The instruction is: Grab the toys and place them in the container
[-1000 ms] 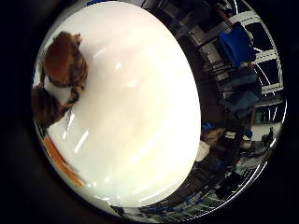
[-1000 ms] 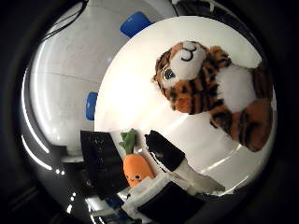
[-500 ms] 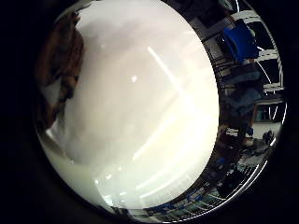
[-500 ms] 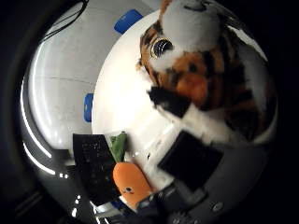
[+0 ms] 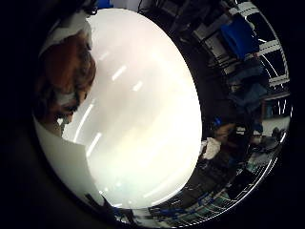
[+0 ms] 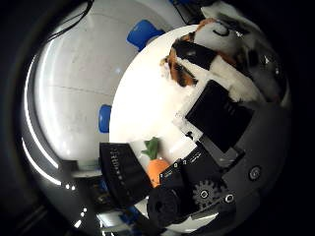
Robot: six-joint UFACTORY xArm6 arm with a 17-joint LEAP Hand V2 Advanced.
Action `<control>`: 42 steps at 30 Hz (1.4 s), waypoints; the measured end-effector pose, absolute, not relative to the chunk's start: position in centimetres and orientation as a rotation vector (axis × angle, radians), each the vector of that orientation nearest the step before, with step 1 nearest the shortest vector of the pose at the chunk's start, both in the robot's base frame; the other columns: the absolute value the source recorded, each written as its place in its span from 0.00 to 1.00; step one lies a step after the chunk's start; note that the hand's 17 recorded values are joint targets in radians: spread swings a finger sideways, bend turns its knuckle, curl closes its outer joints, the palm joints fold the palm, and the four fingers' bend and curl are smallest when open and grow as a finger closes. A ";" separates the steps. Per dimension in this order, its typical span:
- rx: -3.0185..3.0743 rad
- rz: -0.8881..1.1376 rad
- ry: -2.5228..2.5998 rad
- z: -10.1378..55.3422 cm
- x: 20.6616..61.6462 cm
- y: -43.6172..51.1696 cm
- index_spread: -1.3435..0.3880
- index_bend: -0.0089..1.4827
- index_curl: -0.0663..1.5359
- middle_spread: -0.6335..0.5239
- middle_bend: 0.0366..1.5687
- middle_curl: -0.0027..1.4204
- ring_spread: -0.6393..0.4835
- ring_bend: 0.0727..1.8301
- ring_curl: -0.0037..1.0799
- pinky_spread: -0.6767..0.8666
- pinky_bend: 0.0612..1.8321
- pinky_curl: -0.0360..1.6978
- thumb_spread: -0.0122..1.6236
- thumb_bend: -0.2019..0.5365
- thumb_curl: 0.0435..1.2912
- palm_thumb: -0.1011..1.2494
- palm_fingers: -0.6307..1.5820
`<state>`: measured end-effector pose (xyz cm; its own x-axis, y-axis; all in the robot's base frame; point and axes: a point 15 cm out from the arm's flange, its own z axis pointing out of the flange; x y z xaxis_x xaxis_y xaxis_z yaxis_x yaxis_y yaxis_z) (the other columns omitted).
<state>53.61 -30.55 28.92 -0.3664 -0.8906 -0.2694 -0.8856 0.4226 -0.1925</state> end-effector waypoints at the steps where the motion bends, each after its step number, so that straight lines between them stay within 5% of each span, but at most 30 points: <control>1: -1.539 -0.013 2.343 30.0 53.1 -30.0 0.64 0.73 0.51 0.44 0.85 0.50 0.41 0.79 0.57 0.31 0.74 0.41 0.63 0.25 0.44 0.86 0.81; 19: -1.910 0.018 2.024 48.8 44.9 -11.0 0.64 0.73 0.54 0.44 0.86 0.48 0.41 0.80 0.56 0.30 0.68 0.51 0.63 0.26 0.51 0.83 0.81; 42: -2.177 0.386 1.827 44.5 45.7 14.6 0.64 0.72 0.55 0.43 0.87 0.47 0.41 0.80 0.57 0.29 0.63 0.58 0.65 0.26 0.53 0.83 0.81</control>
